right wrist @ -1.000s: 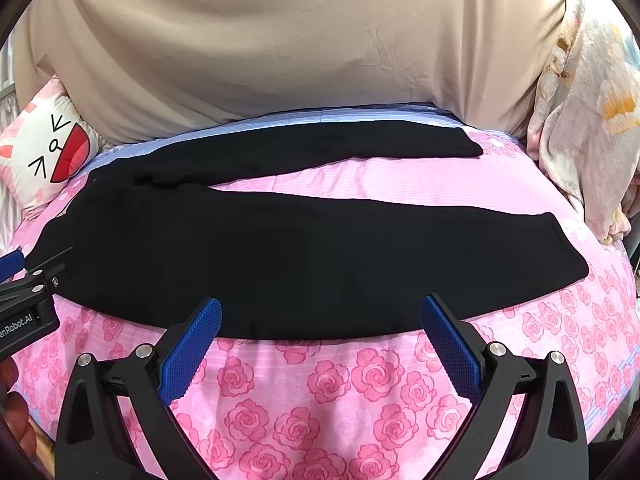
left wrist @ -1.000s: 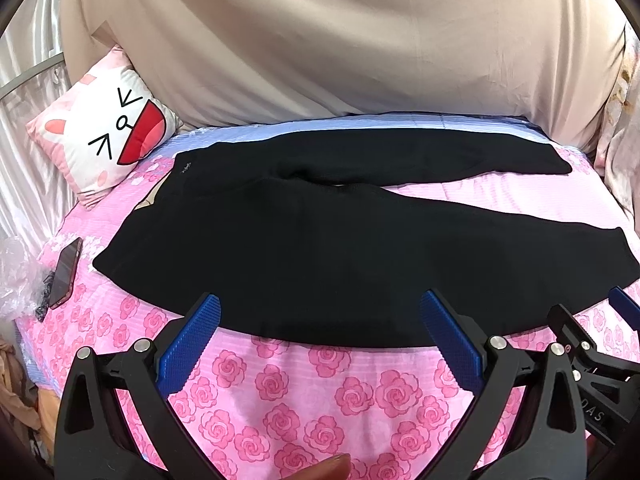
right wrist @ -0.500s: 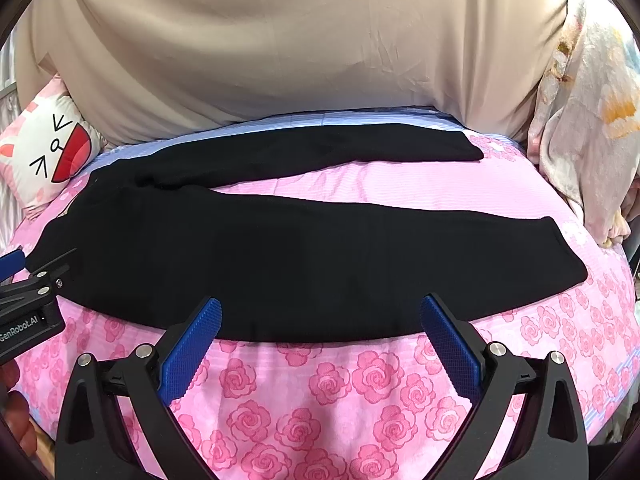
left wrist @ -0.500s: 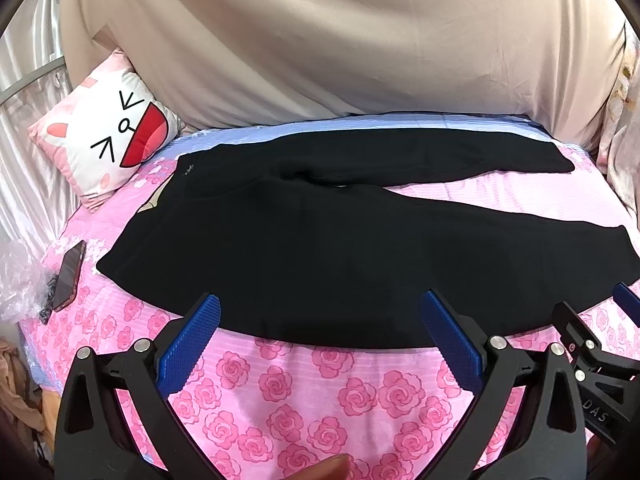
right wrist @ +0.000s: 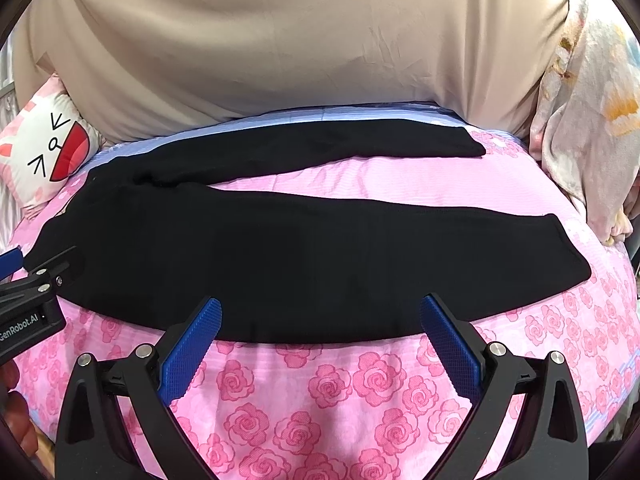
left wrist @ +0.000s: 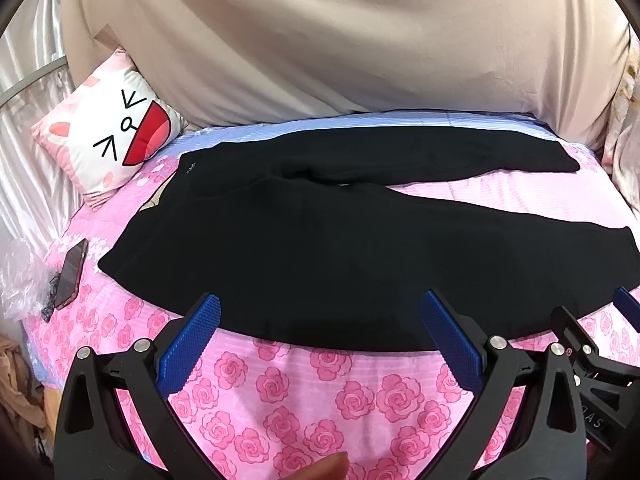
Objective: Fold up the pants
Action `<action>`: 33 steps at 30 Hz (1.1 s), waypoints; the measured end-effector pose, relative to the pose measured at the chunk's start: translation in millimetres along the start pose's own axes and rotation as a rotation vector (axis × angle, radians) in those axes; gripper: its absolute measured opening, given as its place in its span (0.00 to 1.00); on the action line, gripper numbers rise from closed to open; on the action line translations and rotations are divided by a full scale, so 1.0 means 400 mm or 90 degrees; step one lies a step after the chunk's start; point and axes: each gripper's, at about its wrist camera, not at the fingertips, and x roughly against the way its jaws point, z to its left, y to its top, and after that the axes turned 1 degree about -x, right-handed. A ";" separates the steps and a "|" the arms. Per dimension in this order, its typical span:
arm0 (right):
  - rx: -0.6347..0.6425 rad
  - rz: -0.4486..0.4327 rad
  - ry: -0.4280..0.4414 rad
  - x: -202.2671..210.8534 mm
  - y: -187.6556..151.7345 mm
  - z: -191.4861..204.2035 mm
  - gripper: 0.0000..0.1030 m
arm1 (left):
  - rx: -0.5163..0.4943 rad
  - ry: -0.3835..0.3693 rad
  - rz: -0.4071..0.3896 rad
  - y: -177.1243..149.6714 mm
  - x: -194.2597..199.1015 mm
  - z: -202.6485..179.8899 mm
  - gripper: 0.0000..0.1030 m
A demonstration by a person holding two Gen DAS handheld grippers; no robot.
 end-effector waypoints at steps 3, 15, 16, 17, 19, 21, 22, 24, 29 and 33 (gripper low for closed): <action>0.000 0.000 -0.001 -0.003 0.001 0.000 0.95 | -0.022 -0.019 -0.022 -0.003 0.011 -0.009 0.95; 0.000 -0.031 0.043 -0.031 0.082 -0.064 0.95 | -0.018 -0.084 -0.016 0.000 -0.043 -0.005 0.95; -0.012 -0.027 0.047 -0.048 0.105 -0.094 0.95 | -0.021 -0.083 -0.001 0.000 -0.057 -0.006 0.95; -0.030 -0.016 0.049 -0.076 0.135 -0.139 0.95 | -0.028 -0.090 0.019 -0.001 -0.076 -0.006 0.95; -0.066 -0.004 0.055 -0.131 0.189 -0.227 0.95 | -0.041 -0.069 0.046 0.002 -0.107 -0.004 0.95; -0.097 -0.010 0.043 -0.211 0.265 -0.351 0.95 | -0.052 -0.071 0.049 0.007 -0.127 -0.003 0.95; -0.101 -0.011 0.032 -0.233 0.285 -0.380 0.95 | -0.057 -0.079 0.054 0.017 -0.146 0.003 0.95; -0.102 0.002 -0.019 -0.315 0.354 -0.465 0.95 | -0.040 -0.095 0.064 0.034 -0.173 0.021 0.95; -0.091 0.050 -0.061 -0.524 0.510 -0.594 0.95 | 0.068 -0.168 0.066 0.119 -0.270 0.130 0.95; -0.082 0.086 -0.064 -0.674 0.596 -0.626 0.95 | 0.150 -0.123 0.035 0.214 -0.350 0.251 0.95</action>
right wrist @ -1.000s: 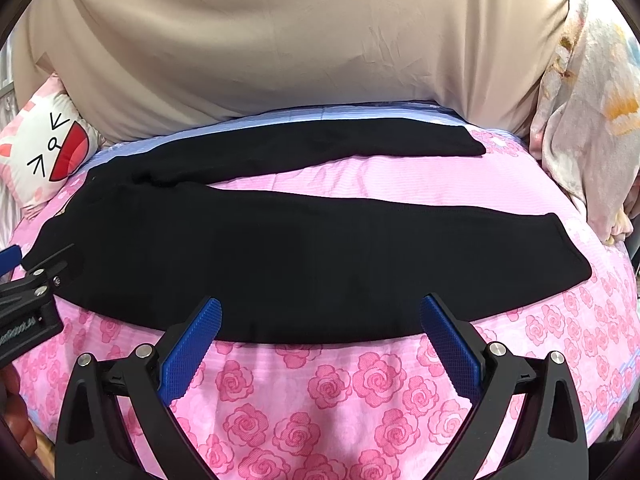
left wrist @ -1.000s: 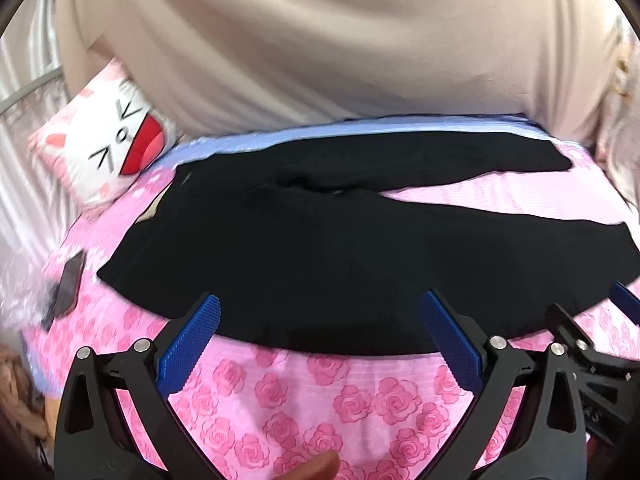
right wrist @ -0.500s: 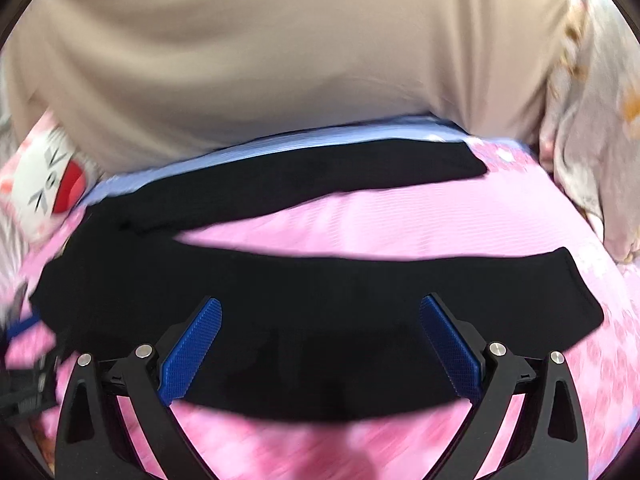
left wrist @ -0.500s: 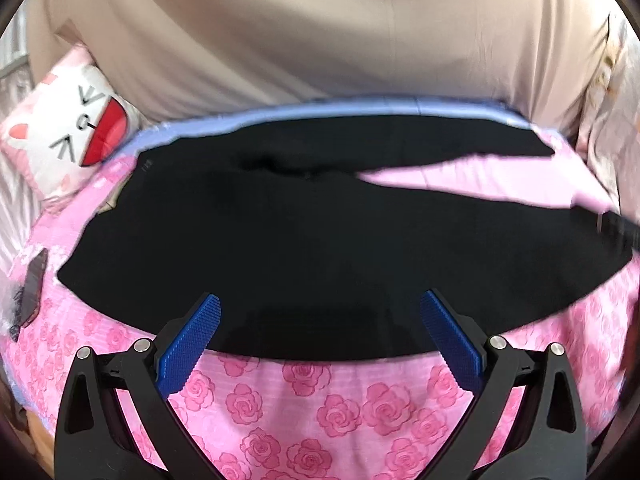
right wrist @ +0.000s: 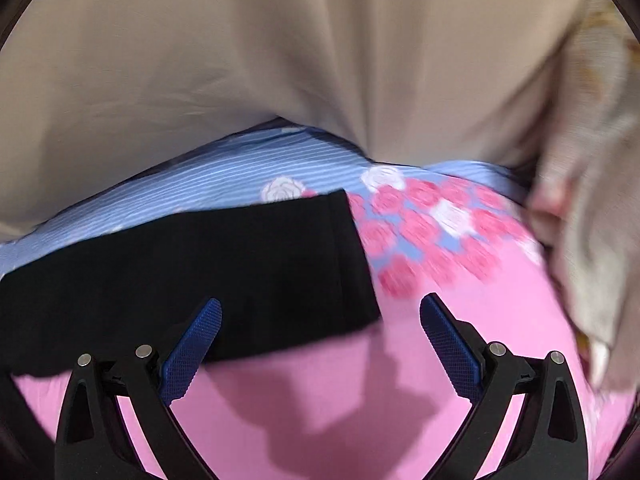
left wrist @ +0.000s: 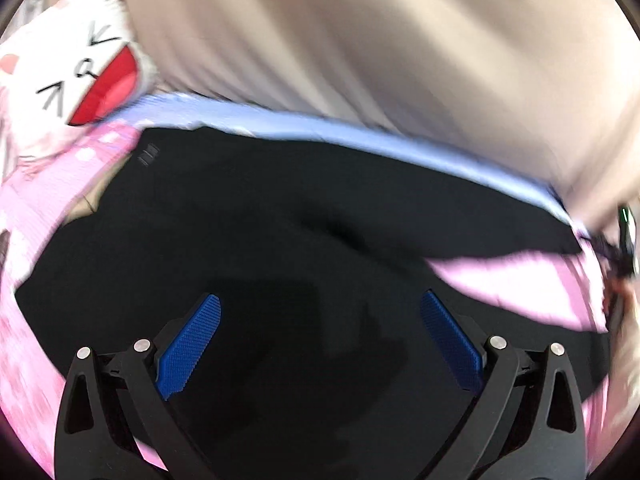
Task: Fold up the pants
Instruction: 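Grasp the hem of one trouser leg with the right gripper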
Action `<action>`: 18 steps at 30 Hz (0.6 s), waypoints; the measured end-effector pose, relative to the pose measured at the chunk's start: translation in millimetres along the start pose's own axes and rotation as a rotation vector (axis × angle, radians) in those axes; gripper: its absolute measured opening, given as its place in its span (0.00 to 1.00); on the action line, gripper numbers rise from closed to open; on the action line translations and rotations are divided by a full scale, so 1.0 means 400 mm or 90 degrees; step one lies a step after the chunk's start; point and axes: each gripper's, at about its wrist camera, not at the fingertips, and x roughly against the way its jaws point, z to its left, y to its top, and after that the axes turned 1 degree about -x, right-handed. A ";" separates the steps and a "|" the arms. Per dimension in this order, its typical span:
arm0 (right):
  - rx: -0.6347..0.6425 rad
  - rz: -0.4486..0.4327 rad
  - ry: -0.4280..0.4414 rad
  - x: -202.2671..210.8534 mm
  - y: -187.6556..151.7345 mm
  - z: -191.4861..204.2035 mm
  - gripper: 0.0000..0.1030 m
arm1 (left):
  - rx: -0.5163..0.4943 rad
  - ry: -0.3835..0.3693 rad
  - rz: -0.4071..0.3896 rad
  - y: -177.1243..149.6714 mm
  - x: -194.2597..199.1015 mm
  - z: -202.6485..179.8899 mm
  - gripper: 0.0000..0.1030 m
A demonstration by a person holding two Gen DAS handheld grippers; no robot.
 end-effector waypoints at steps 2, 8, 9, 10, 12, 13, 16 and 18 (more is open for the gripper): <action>0.002 0.014 -0.007 -0.053 0.034 0.005 0.95 | 0.003 0.052 0.006 0.085 -0.045 0.060 0.95; 0.020 0.030 -0.032 -0.165 0.093 0.042 0.95 | 0.045 0.233 0.024 0.299 -0.200 0.293 0.95; 0.012 0.031 -0.024 -0.174 0.100 0.043 0.95 | 0.050 0.225 0.038 0.328 -0.233 0.333 0.95; 0.001 0.034 -0.014 -0.181 0.106 0.042 0.95 | 0.069 0.242 0.059 0.357 -0.273 0.381 0.95; -0.020 0.039 0.001 -0.192 0.113 0.034 0.95 | 0.080 0.239 0.086 0.387 -0.326 0.448 0.95; -0.028 0.041 0.006 -0.195 0.116 0.032 0.95 | 0.084 0.250 0.096 0.392 -0.341 0.457 0.95; -0.025 0.042 0.009 -0.196 0.119 0.032 0.95 | 0.104 0.267 0.126 0.414 -0.416 0.542 0.95; -0.022 0.040 0.011 -0.194 0.117 0.034 0.95 | 0.118 0.255 0.145 0.407 -0.453 0.576 0.95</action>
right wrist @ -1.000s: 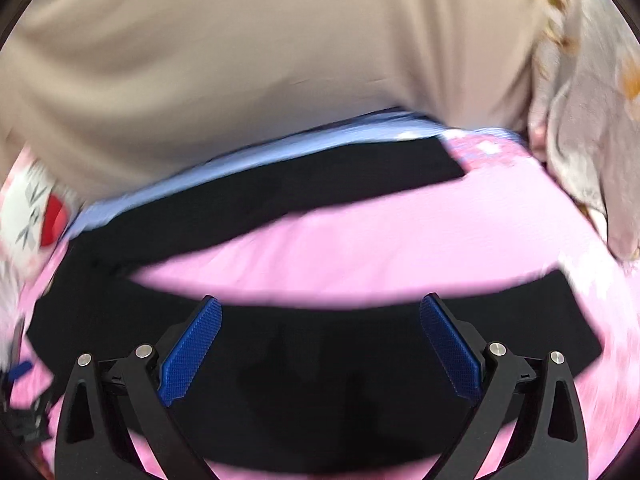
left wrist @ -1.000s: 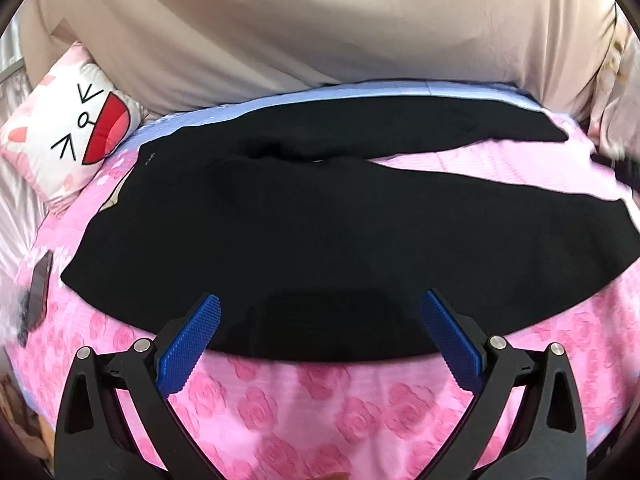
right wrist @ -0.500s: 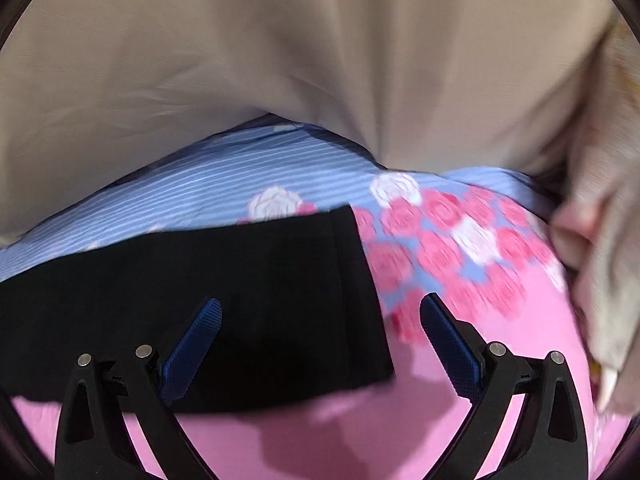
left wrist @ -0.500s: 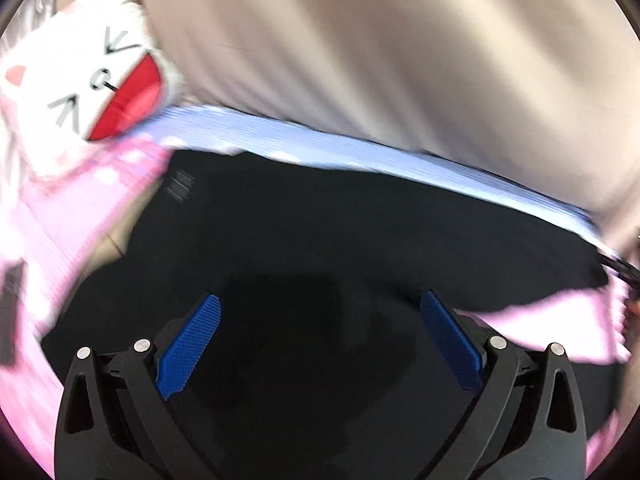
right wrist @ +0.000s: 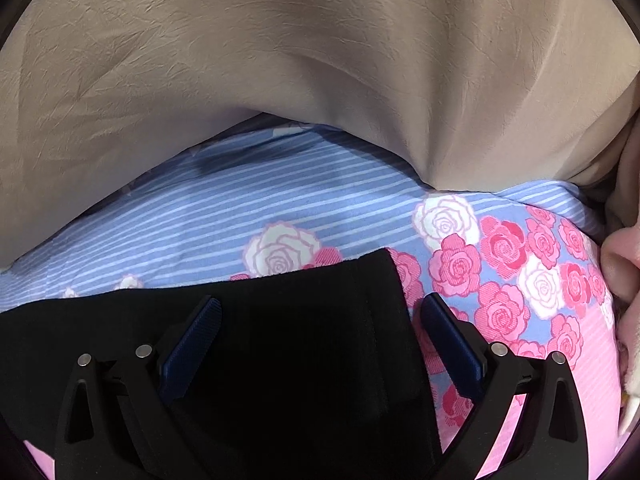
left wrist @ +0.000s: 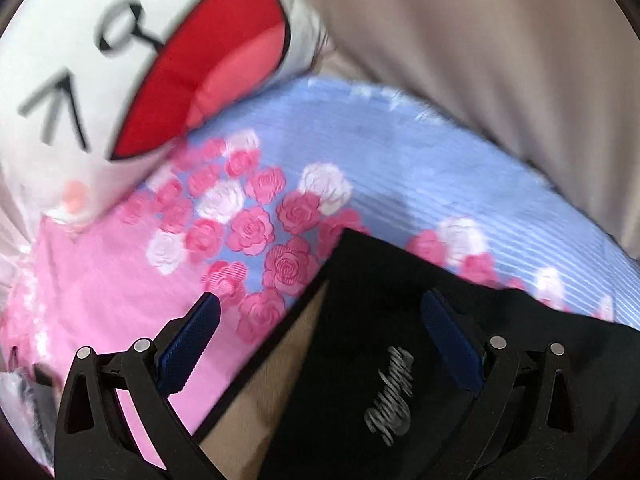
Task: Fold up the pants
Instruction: 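Grasp the hem of one trouser leg with the right gripper, then lift the held leg hem and lay it onto the other leg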
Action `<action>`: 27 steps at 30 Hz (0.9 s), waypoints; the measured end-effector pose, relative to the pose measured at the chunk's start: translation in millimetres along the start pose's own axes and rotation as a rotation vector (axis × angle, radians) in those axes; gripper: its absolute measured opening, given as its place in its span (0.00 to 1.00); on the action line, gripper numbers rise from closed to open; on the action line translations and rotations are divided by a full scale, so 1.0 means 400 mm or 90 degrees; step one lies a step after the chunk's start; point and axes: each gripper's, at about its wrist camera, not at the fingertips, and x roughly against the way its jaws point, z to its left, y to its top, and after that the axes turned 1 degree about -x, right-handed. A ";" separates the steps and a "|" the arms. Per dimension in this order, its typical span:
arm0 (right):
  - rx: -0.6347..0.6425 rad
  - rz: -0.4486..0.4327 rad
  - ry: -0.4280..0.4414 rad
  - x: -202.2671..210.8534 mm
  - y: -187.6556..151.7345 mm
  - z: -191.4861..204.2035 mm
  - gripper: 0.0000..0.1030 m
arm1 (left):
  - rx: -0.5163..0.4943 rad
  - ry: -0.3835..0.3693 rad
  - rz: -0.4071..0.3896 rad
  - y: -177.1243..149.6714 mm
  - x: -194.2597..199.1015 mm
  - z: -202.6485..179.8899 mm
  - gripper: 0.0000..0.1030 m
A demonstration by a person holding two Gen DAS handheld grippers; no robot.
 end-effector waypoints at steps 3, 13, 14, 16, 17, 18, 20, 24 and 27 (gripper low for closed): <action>-0.002 -0.004 0.008 0.001 -0.003 -0.002 0.95 | 0.015 -0.075 0.005 0.000 -0.035 0.003 0.95; 0.011 -0.026 0.061 0.089 -0.045 0.025 0.11 | -0.020 -0.090 -0.050 0.007 0.069 -0.011 0.23; 0.023 -0.037 0.058 0.121 -0.058 0.051 0.11 | -0.012 -0.099 -0.060 0.004 0.101 -0.001 0.23; 0.027 -0.058 0.065 0.172 -0.068 0.054 0.11 | -0.007 -0.123 -0.086 -0.002 0.172 0.019 0.23; 0.026 -0.077 0.080 0.220 -0.076 0.051 0.11 | -0.009 -0.134 -0.094 -0.009 0.203 0.026 0.23; 0.028 -0.094 0.090 0.266 -0.085 0.048 0.11 | -0.012 -0.146 -0.101 -0.018 0.237 0.034 0.23; 0.038 -0.127 0.113 0.355 -0.110 0.036 0.11 | -0.022 -0.169 -0.115 -0.050 0.321 0.049 0.23; 0.082 -0.203 0.156 0.546 -0.202 0.001 0.11 | -0.050 -0.199 -0.157 -0.148 0.477 0.111 0.23; 0.110 -0.248 0.176 0.660 -0.294 -0.035 0.12 | -0.053 -0.224 -0.180 -0.254 0.568 0.185 0.23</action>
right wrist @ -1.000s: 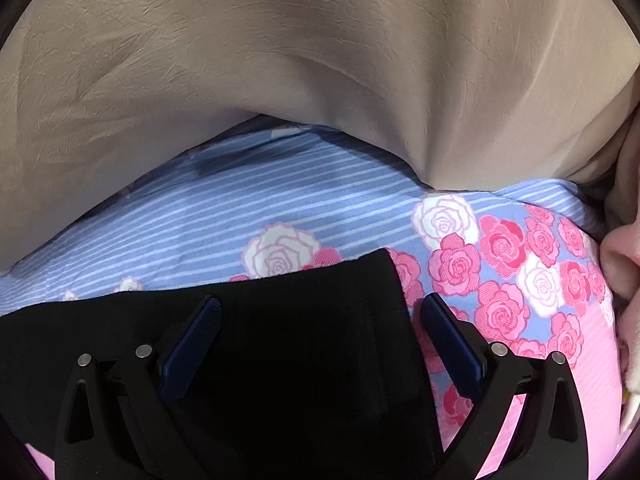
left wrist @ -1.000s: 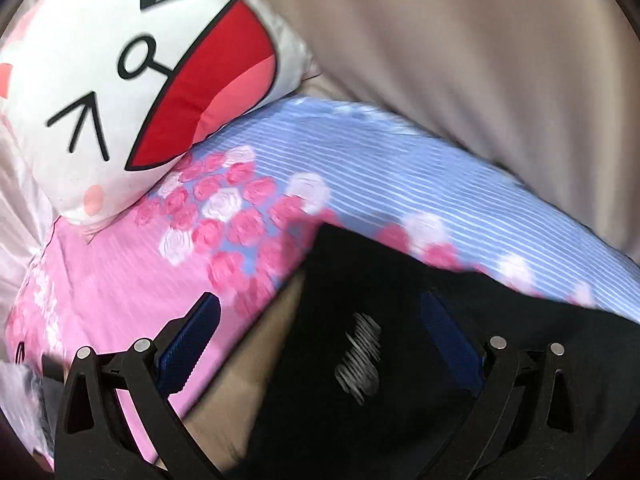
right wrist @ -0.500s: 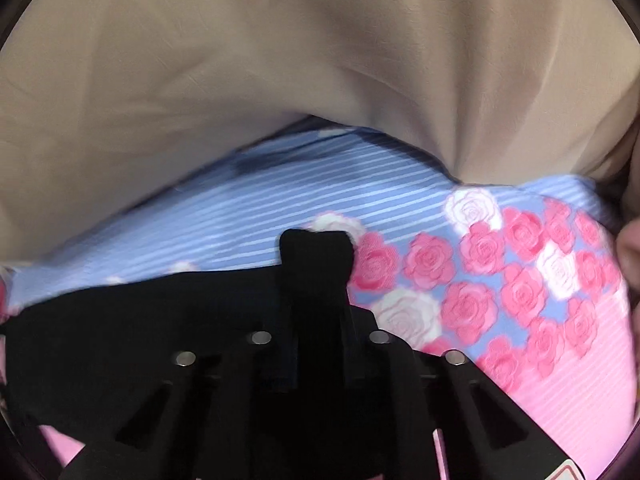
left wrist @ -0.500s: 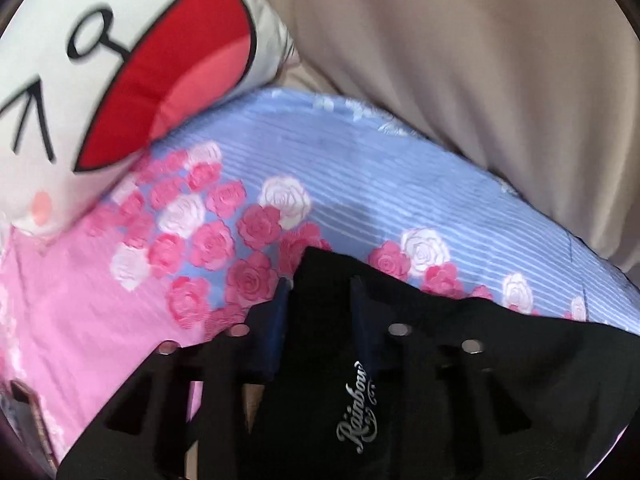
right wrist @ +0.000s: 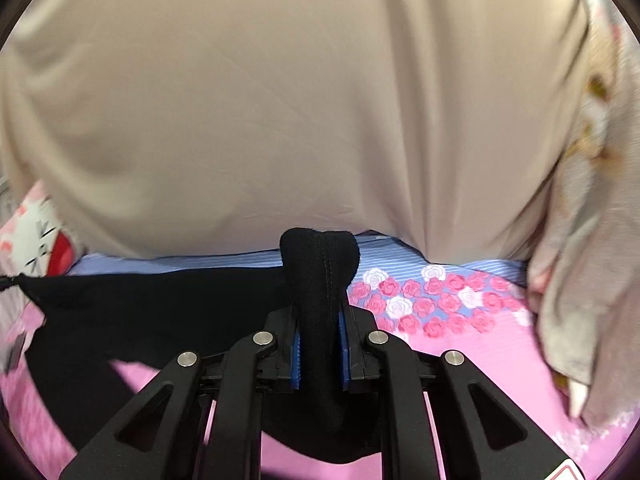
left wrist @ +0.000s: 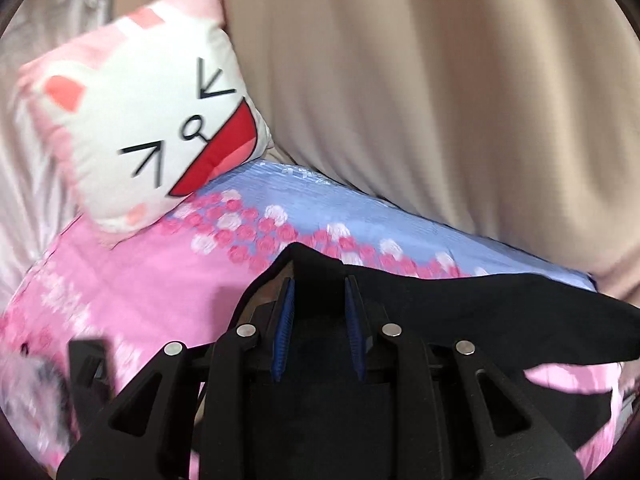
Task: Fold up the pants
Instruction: 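Lift the held leg hem and lay it onto the other leg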
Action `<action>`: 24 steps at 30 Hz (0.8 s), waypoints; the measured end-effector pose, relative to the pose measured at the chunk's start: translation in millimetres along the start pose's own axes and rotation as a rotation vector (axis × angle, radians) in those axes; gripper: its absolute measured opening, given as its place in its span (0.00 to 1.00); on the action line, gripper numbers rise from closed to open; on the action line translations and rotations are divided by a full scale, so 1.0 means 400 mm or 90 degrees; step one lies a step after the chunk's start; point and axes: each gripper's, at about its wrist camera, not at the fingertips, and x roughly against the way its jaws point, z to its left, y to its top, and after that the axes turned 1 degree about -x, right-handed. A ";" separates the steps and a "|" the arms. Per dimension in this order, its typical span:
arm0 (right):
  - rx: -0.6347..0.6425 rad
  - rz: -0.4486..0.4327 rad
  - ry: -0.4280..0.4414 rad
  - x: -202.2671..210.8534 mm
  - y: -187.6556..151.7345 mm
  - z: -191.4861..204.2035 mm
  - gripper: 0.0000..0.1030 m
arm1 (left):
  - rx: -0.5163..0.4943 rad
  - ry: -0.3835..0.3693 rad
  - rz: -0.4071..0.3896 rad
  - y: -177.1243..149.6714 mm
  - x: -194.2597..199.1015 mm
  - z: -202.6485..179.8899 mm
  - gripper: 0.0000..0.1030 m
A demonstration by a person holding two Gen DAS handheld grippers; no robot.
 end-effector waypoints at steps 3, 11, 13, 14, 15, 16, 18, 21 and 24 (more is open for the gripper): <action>0.008 0.002 0.005 0.088 -0.078 -0.025 0.12 | 0.011 -0.013 0.013 -0.105 0.080 0.046 0.23; -0.037 0.119 -0.036 0.098 -0.346 -0.068 0.14 | -0.042 0.106 0.084 -0.371 0.097 0.095 0.64; -0.055 0.119 -0.039 0.102 -0.378 -0.075 0.15 | 0.020 0.067 0.055 -0.396 0.132 0.112 0.95; -0.065 0.112 -0.035 0.101 -0.387 -0.079 0.15 | 0.047 0.049 0.045 -0.404 0.146 0.121 0.95; -0.071 0.106 -0.033 0.102 -0.385 -0.080 0.17 | 0.077 0.025 0.045 -0.408 0.153 0.127 0.95; -0.079 0.097 -0.029 0.108 -0.381 -0.078 0.18 | 0.101 0.006 0.053 -0.409 0.149 0.132 0.95; -0.085 0.088 -0.026 0.112 -0.377 -0.072 0.18 | 0.164 -0.041 0.070 -0.402 0.124 0.140 0.95; -0.093 0.085 -0.024 0.108 -0.373 -0.064 0.18 | 0.231 -0.111 0.110 -0.381 0.050 0.120 0.95; -0.091 0.082 -0.026 0.107 -0.377 -0.053 0.18 | 0.259 -0.128 0.161 -0.371 -0.031 0.097 0.95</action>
